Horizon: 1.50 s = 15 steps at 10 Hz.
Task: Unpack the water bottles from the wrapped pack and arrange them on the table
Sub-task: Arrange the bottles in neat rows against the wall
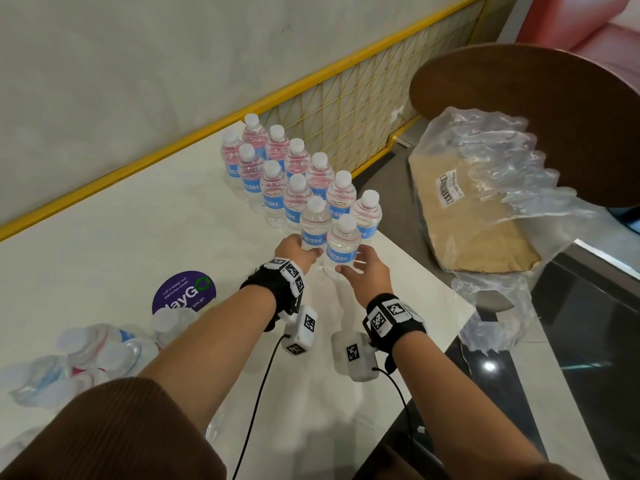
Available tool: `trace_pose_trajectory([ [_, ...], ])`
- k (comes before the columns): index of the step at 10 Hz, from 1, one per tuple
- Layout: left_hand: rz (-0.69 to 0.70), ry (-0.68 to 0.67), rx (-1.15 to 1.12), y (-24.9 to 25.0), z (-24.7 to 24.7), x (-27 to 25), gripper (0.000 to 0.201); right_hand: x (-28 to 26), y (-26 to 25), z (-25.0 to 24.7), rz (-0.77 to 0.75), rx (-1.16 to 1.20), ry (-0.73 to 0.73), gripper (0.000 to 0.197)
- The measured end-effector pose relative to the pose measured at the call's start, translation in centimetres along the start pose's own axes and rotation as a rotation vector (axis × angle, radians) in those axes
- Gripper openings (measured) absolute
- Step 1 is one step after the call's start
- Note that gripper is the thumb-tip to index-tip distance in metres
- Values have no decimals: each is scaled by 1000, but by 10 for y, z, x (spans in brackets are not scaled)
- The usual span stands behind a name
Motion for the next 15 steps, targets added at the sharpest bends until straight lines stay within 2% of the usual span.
trace_pose_trajectory([
  [3, -22, -15, 9, -1, 5, 6, 50, 6, 2, -6, 21, -45, -12, 48],
  [5, -76, -71, 208, -2, -1, 0, 66, 2, 5, -4, 34, -67, -32, 54],
  [6, -71, -156, 422, -4, -7, -11, 54, -11, 8, 3, 25, -183, -128, 51],
  [7, -40, -204, 621, -6, -25, -26, 49, -34, 2, 27, -4, -260, -298, 32],
  [9, 34, -145, 886, -4, -87, -64, 47, -101, -62, 99, -217, -274, -619, 26],
  [11, 59, -77, 1083, -36, -143, -94, 51, -189, -111, 157, -318, -232, -933, 40],
  [12, 64, -123, 1179, -63, -161, -96, 37, -221, -112, 175, -332, -291, -1027, 59],
  [13, 51, -86, 1168, -79, -175, -93, 13, -236, -110, 178, -327, -335, -987, 77],
  [14, 95, -59, 1090, -78, -177, -110, 39, -245, -120, 178, -355, -338, -904, 81],
  [15, 115, -62, 1042, -77, -174, -112, 41, -248, -128, 181, -386, -326, -816, 74],
])
Point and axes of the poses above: each hand's wrist, its own x-axis towards the middle knuckle, its own z-axis out of the palm, y = z × x, the point moved 10 cm from there along x, towards the middle knuckle, and after that the axes turned 12 degrees about -z, right-handed, at the moved point
